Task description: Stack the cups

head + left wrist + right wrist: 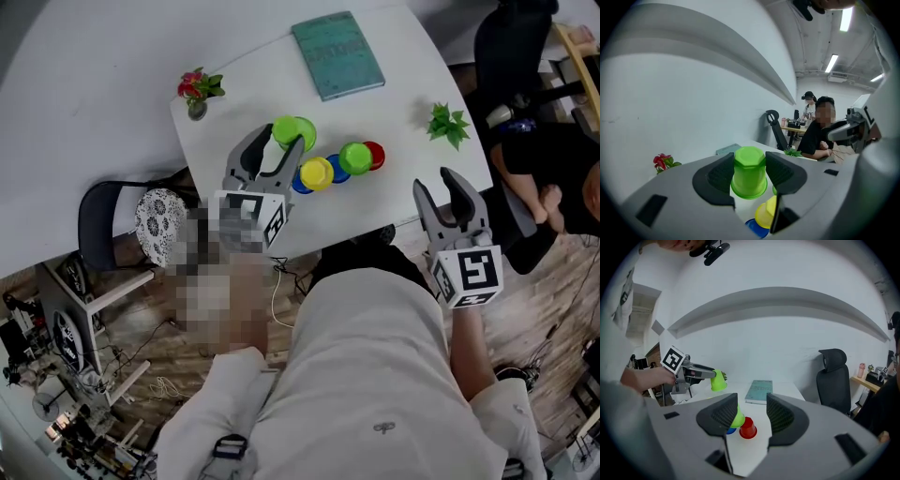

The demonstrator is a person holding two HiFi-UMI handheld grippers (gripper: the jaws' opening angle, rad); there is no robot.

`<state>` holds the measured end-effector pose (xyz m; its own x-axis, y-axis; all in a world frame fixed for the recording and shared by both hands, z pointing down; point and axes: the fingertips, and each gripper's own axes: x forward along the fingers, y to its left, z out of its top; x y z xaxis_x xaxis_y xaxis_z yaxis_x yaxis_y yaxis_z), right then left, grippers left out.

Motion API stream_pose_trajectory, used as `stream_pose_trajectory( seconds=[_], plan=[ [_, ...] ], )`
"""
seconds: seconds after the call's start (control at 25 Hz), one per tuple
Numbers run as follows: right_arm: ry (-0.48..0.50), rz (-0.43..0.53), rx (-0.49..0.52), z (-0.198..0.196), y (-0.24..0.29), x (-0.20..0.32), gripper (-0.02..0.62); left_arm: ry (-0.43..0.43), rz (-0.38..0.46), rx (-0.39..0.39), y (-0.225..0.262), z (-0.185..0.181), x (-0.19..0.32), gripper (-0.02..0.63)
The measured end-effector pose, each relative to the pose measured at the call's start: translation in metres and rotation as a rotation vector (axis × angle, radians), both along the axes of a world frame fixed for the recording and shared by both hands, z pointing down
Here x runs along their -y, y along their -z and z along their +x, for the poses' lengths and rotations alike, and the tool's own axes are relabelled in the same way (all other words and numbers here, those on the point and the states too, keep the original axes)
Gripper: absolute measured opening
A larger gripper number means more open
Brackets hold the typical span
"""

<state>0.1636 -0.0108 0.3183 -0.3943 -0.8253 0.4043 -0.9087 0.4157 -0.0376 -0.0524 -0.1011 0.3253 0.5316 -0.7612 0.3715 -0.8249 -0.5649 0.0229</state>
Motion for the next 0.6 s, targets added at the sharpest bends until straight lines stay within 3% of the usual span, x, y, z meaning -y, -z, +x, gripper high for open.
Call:
stream_pose_trajectory(
  seconds=[0.6],
  plan=[
    [0.028,-0.002,0.003,0.005,-0.001,-0.003,0.198,-0.176,0.014,0.027,-0.002,0.053,-0.047,0.219]
  ],
)
